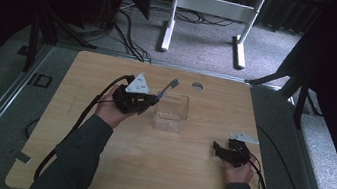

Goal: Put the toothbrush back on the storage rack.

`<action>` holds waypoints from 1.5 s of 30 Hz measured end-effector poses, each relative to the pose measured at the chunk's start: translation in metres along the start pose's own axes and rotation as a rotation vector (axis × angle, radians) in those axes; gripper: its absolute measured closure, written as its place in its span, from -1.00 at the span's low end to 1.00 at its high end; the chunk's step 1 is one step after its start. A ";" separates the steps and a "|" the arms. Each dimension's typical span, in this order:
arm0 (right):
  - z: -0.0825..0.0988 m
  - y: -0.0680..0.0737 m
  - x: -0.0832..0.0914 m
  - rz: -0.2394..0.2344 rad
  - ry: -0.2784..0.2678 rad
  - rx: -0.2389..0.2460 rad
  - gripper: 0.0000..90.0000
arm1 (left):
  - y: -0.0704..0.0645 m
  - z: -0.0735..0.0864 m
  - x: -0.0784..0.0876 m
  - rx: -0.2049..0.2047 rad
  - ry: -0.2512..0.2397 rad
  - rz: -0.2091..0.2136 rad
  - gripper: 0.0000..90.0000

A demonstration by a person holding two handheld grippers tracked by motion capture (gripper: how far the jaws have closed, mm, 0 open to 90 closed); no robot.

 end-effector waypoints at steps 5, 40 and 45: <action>0.000 0.000 0.000 0.000 0.000 -0.001 -0.30 | 0.001 -0.002 0.000 0.004 -0.009 -0.008 0.85; 0.000 0.000 0.000 0.000 -0.001 0.000 -0.30 | 0.010 -0.011 -0.005 0.066 -0.091 -0.024 0.85; 0.000 0.000 0.000 0.000 -0.001 0.000 -0.31 | 0.011 -0.011 -0.006 0.075 -0.097 -0.026 0.85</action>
Point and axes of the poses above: each handheld gripper's, and its own axes: x roughly backward along the jaws, z roughly out of its underside, y roughly to its left, the point moved 8 cm from there along -x, roughly forward along the jaws, and after that the axes turned 6 degrees about x, right-handed, at the moved point
